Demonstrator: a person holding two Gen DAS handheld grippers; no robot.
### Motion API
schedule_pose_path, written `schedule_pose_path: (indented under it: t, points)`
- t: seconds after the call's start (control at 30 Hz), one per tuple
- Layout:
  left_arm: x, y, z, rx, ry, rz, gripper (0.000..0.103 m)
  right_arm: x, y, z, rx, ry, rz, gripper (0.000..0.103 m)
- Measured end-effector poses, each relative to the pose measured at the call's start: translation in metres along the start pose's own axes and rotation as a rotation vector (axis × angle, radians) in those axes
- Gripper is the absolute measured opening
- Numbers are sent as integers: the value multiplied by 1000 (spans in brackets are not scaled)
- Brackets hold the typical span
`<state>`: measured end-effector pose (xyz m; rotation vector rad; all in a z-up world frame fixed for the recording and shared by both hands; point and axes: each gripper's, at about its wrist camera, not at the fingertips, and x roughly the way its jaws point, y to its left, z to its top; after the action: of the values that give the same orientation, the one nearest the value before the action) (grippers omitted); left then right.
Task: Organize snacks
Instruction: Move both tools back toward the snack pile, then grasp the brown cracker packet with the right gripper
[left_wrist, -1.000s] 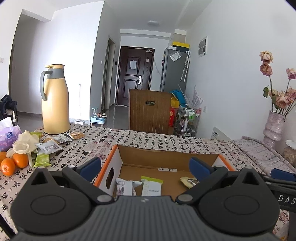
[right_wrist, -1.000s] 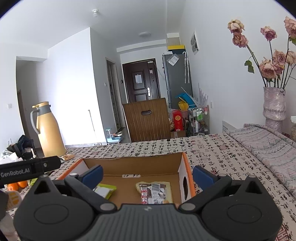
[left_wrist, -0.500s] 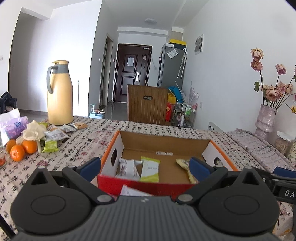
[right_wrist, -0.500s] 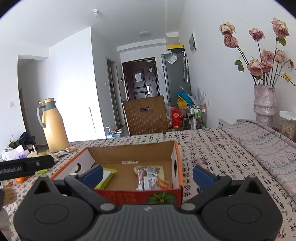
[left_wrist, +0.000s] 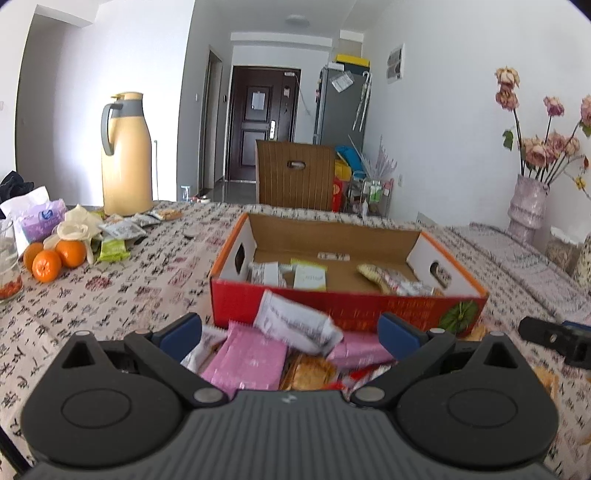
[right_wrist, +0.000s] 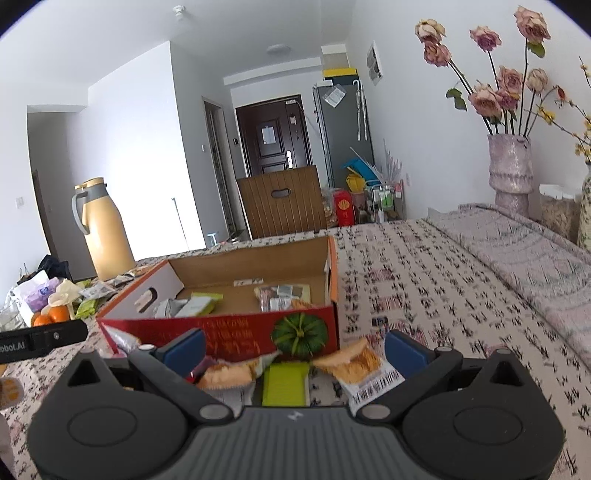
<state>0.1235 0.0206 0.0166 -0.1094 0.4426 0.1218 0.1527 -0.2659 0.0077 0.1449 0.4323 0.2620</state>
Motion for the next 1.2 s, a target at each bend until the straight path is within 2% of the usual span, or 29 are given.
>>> schedule_pose_path:
  t: [0.43,0.73,1.0,1.2]
  points:
    - [2,16,-29,-14,64,0,103,-13,-27,-31,20,41,-45,103]
    - [2,13,-30,-11,74,-2,103,-10,-38,-37,-76,85,-126,100]
    - [5,11,-30,-13,83,11,103,14,-62,-32,-184,184,-186,98]
    - [7,9,-31,-11,91,18,103,41,-68,-33,-234,287,-130,95]
